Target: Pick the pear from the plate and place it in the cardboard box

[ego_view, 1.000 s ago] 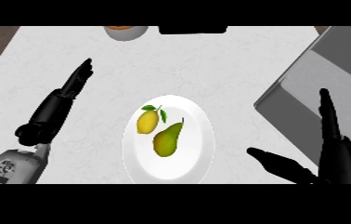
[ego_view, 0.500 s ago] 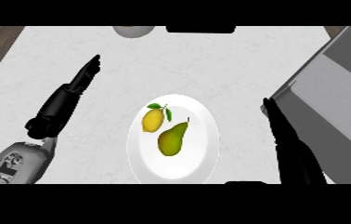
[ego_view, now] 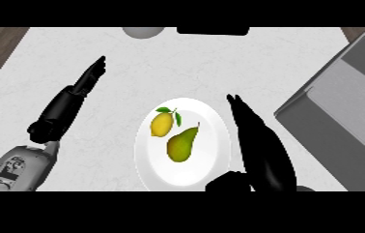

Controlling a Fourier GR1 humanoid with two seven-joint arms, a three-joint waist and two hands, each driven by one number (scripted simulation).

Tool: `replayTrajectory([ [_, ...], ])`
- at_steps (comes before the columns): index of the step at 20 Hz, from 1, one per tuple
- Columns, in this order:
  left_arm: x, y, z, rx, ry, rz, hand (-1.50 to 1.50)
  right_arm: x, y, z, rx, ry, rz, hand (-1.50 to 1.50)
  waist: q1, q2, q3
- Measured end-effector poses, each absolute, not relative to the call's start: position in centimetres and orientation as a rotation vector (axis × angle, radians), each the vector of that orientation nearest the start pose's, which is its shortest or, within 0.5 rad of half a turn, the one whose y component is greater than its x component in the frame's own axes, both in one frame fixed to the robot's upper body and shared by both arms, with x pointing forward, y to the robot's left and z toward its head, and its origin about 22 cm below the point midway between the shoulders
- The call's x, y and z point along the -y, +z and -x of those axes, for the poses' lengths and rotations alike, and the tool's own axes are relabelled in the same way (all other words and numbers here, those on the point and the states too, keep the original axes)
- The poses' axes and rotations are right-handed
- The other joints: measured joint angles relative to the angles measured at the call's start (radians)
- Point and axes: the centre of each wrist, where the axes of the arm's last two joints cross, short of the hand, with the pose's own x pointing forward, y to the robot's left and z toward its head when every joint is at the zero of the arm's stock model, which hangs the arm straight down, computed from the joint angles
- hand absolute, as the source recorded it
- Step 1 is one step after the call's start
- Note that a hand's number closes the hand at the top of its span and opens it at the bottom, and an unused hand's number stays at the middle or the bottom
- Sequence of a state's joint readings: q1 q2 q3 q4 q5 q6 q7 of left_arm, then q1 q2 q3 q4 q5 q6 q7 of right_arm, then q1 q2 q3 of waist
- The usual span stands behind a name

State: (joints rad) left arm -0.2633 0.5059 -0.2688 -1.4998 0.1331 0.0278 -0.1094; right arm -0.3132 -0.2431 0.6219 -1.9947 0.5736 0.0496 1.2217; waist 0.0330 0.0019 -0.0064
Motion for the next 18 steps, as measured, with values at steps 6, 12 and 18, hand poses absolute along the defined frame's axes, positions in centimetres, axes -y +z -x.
replayTrajectory([
  [6,-26.4,6.9,-29.6,1.752,-0.556,-0.085,0.0,7.8,13.4,-23.9,1.048,0.807,0.56,-1.5,-0.008,-0.002,0.001],
  [12,-26.3,6.7,-29.3,1.745,-0.548,-0.092,0.0,5.9,12.6,-25.9,0.978,0.838,0.539,-1.5,-0.015,-0.005,0.002],
  [18,-26.5,6.1,-29.5,1.739,-0.538,-0.096,0.0,4.8,12.0,-27.5,0.937,0.867,0.591,-1.5,-0.025,-0.006,0.003],
])
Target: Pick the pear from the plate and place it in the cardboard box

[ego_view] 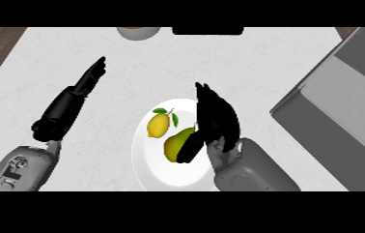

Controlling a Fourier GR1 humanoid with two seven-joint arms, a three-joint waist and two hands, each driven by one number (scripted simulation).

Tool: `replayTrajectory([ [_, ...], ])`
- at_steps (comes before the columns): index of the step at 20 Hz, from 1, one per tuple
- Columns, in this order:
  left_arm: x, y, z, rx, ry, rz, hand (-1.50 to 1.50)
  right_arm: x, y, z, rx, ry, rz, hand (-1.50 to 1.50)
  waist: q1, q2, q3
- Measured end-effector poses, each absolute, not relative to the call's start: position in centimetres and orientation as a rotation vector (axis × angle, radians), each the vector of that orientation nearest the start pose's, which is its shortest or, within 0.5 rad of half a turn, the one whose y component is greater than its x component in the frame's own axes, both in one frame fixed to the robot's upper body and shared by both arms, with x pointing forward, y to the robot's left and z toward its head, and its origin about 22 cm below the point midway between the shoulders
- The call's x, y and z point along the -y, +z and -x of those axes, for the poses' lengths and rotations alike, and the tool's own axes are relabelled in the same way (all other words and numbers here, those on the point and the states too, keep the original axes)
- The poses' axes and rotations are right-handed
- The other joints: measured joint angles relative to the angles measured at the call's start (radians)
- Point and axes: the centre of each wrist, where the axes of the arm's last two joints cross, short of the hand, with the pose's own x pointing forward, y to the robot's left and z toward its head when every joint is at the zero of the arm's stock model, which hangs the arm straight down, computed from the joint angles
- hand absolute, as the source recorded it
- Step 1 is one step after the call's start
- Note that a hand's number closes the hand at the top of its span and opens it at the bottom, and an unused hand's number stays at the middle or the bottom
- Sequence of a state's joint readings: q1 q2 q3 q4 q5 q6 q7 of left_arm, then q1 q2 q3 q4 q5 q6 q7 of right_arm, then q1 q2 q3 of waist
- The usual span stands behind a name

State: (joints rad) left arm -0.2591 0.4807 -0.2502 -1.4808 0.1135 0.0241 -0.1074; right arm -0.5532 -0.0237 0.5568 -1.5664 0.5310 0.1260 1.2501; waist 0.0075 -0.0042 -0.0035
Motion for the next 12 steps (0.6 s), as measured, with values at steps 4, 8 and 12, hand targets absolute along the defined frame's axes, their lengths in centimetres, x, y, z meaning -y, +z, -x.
replayTrajectory([
  [4,-26.3,6.4,-29.4,1.746,-0.538,-0.095,0.0,4.3,11.8,-28.3,0.918,0.878,0.607,-1.5,0.0,-0.001,0.001],
  [8,-26.4,6.7,-29.4,1.747,-0.542,-0.095,0.0,3.9,11.2,-29.0,0.879,0.897,0.617,-1.5,0.002,-0.001,0.001],
  [12,-26.5,6.6,-29.4,1.746,-0.535,-0.101,0.0,3.8,10.1,-29.0,0.839,0.914,0.622,-1.5,-0.003,-0.001,0.002],
])
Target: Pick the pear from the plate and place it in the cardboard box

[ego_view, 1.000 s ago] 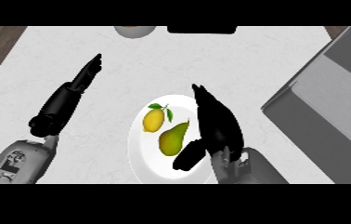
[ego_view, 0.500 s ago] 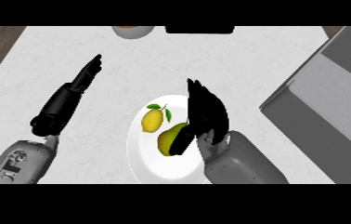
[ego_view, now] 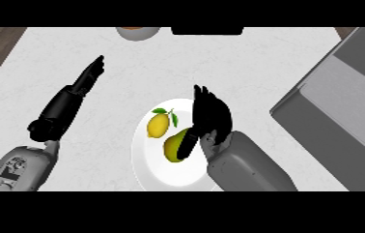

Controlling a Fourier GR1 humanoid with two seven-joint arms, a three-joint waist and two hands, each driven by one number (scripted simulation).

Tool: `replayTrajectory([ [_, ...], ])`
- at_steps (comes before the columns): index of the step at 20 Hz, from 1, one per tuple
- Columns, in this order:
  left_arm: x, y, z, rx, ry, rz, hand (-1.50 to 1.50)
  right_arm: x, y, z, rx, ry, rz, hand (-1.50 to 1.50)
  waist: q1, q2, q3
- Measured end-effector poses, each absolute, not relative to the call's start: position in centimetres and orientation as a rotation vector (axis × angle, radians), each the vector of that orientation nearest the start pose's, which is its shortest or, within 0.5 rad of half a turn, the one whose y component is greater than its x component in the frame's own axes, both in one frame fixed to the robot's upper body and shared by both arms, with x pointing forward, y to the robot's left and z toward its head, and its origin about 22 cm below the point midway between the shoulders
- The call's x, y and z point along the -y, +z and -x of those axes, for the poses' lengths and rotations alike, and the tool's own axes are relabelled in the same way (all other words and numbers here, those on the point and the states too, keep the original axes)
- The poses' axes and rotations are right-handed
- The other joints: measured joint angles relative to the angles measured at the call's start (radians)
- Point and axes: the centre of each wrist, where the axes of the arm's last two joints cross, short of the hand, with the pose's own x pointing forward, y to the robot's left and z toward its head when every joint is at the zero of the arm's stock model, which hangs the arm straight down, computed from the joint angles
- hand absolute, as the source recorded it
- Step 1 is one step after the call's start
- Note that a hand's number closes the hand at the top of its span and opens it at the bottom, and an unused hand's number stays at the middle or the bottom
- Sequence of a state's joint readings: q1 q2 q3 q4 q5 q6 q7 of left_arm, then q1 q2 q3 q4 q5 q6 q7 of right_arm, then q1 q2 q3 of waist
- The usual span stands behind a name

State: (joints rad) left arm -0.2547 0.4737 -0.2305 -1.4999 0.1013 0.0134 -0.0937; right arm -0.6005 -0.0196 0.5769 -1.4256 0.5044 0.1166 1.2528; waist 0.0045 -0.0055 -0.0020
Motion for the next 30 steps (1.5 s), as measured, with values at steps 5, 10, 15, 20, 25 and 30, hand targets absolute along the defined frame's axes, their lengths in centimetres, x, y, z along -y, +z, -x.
replayTrajectory([
  [5,-26.6,6.1,-29.0,1.741,-0.534,-0.096,0.0,3.6,9.5,-29.1,0.82,0.922,0.622,-1.5,0.001,0.002,0.001],
  [10,-27.0,6.4,-29.4,1.744,-0.534,-0.089,0.0,3.2,8.7,-28.9,0.805,0.943,0.607,-1.5,0.002,0.003,0.001],
  [15,-26.5,6.2,-29.3,1.746,-0.537,-0.09,0.0,2.9,7.1,-28.8,0.764,0.951,0.611,-1.5,0.006,0.004,0.001],
  [20,-27.2,6.4,-29.1,1.746,-0.541,-0.092,0.0,3.0,6.3,-28.8,0.741,0.945,0.62,-1.5,0.006,0.003,0.001],
  [25,-27.3,6.6,-29.4,1.753,-0.532,-0.102,0.0,3.1,4.9,-28.3,0.725,0.944,0.593,-1.5,0.002,0.002,0.002],
  [30,-26.6,6.5,-29.3,1.747,-0.534,-0.092,0.0,2.5,4.3,-27.8,0.773,0.981,0.6,1.5,0.003,-0.004,0.001],
])
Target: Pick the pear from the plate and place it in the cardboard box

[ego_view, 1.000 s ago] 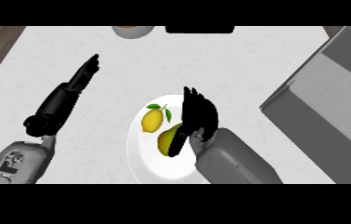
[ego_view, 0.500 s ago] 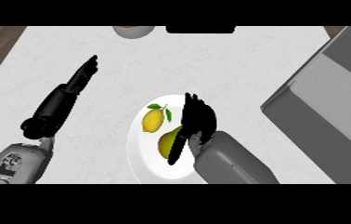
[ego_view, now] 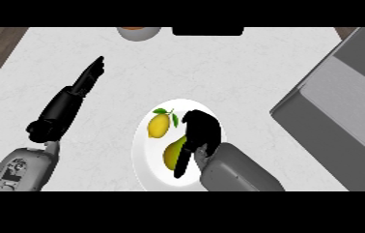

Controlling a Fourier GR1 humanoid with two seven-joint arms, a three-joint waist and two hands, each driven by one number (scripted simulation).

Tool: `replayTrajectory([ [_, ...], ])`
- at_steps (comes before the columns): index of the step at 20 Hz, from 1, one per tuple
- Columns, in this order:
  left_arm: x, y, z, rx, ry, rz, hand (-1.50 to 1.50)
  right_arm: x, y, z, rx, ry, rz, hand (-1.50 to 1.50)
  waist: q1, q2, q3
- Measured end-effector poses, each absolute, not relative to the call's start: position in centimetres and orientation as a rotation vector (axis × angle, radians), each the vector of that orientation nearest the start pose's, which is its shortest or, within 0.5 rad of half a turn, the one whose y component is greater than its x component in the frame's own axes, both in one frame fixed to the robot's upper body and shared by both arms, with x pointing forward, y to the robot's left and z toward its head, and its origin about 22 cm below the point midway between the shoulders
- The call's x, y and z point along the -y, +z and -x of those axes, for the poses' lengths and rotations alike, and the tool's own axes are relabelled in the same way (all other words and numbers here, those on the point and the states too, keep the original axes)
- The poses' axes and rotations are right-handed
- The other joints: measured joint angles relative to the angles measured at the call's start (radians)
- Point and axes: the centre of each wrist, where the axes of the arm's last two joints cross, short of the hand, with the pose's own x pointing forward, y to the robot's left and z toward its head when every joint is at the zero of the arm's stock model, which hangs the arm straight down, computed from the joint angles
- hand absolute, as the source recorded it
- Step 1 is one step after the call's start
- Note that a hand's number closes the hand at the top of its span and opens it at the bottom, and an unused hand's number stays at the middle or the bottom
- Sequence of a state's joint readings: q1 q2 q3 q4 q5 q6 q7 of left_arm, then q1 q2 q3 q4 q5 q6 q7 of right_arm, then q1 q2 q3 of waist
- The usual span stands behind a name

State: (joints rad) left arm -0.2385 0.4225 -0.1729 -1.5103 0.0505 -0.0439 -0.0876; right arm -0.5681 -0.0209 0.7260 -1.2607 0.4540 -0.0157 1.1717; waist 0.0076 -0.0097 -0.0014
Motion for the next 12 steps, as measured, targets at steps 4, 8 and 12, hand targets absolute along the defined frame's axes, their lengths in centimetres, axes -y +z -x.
replayTrajectory([
  [4,-26.6,6.2,-29.0,1.747,-0.534,-0.092,0.0,2.1,4.0,-27.3,0.828,1.01,0.643,1.5,-0.001,-0.001,0.001],
  [8,-26.8,6.6,-29.1,1.742,-0.532,-0.096,0.0,2.5,3.8,-27.4,0.905,1.059,0.673,1.5,-0.003,-0.002,0.002],
  [12,-26.5,6.9,-29.5,1.751,-0.531,-0.1,0.0,5.4,4.0,-27.8,1.077,1.248,0.661,1.5,-0.006,0.005,0.003],
])
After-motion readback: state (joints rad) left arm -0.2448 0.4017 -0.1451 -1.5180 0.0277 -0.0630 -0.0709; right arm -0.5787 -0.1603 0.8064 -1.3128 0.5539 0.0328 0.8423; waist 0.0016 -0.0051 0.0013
